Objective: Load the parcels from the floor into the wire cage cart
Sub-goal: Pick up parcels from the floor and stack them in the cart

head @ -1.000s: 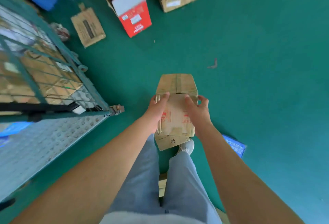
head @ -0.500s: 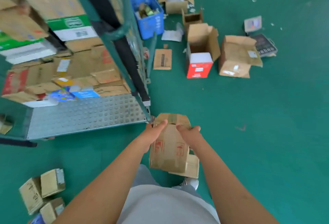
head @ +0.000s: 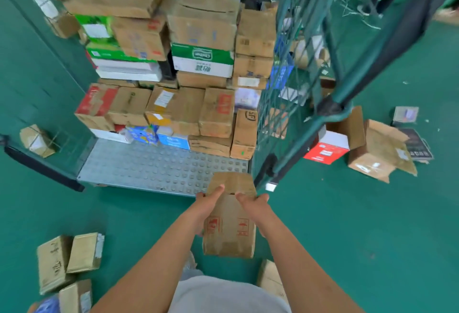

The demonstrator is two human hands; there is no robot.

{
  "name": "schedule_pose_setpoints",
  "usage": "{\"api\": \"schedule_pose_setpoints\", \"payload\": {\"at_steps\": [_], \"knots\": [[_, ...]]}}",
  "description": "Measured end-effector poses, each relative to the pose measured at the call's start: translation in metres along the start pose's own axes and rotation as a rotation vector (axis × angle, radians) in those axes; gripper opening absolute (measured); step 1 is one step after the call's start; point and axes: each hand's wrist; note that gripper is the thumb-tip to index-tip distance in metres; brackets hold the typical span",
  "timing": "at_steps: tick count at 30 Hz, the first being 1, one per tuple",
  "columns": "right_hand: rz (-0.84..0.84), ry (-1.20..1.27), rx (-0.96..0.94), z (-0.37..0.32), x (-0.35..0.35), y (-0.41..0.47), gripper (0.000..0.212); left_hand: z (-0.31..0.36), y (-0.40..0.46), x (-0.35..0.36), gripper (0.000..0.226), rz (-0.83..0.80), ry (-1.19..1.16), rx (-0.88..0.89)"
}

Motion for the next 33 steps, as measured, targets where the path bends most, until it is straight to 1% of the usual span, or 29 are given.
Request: {"api": "schedule_pose_setpoints", "payload": {"at_steps": [1, 3, 6, 10, 12, 16, 19, 22, 24, 27, 28, 33], "knots": [[0.000, 0.008, -0.001, -0.011, 0.013, 0.002, 0.124, 0.008, 0.001, -0.015, 0.103, -0.007, -0.013, 0.014], [0.005, 0.001, 0.002, -0.032, 0.036, 0.007, 0.128, 0.023, 0.007, -0.042, 0.094, 0.000, -0.025, 0.068], [0.053, 0.017, -0.018, -0.063, 0.056, 0.003, 0.122, 0.045, 0.016, -0.069, 0.086, 0.010, -0.015, 0.149], [0.113, 0.028, -0.051, -0.095, 0.065, 0.011, 0.109, 0.077, 0.024, -0.089, 0.089, -0.014, 0.016, 0.182], [0.144, 0.026, -0.063, -0.109, 0.064, 0.014, 0.105, 0.092, 0.027, -0.093, 0.093, -0.032, 0.009, 0.166], [0.207, 0.019, -0.107, -0.133, 0.060, 0.024, 0.101, 0.120, 0.036, -0.093, 0.091, -0.010, 0.024, 0.189], [0.228, 0.025, -0.108, -0.148, 0.058, 0.034, 0.096, 0.141, 0.052, -0.093, 0.094, 0.023, 0.074, 0.214], [0.244, 0.034, -0.089, -0.164, 0.052, 0.045, 0.097, 0.166, 0.058, -0.087, 0.083, 0.004, 0.093, 0.199], [0.295, -0.026, -0.077, -0.171, 0.046, 0.059, 0.096, 0.183, 0.067, -0.081, 0.077, -0.021, 0.109, 0.183], [0.411, -0.199, -0.071, -0.179, 0.033, 0.088, 0.085, 0.211, 0.088, -0.069, 0.076, -0.065, 0.160, 0.172], [0.435, -0.220, -0.066, -0.184, 0.028, 0.098, 0.081, 0.221, 0.098, -0.064, 0.075, -0.065, 0.170, 0.164], [0.404, -0.142, -0.037, -0.211, 0.003, 0.160, 0.065, 0.276, 0.141, -0.036, 0.070, -0.059, 0.226, 0.147]]}}
Point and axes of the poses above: each hand's wrist, its own y-axis towards the middle knuckle, its own x-axis out of the palm, z = x × y, and after that the axes turned 2 degrees about z, right-handed
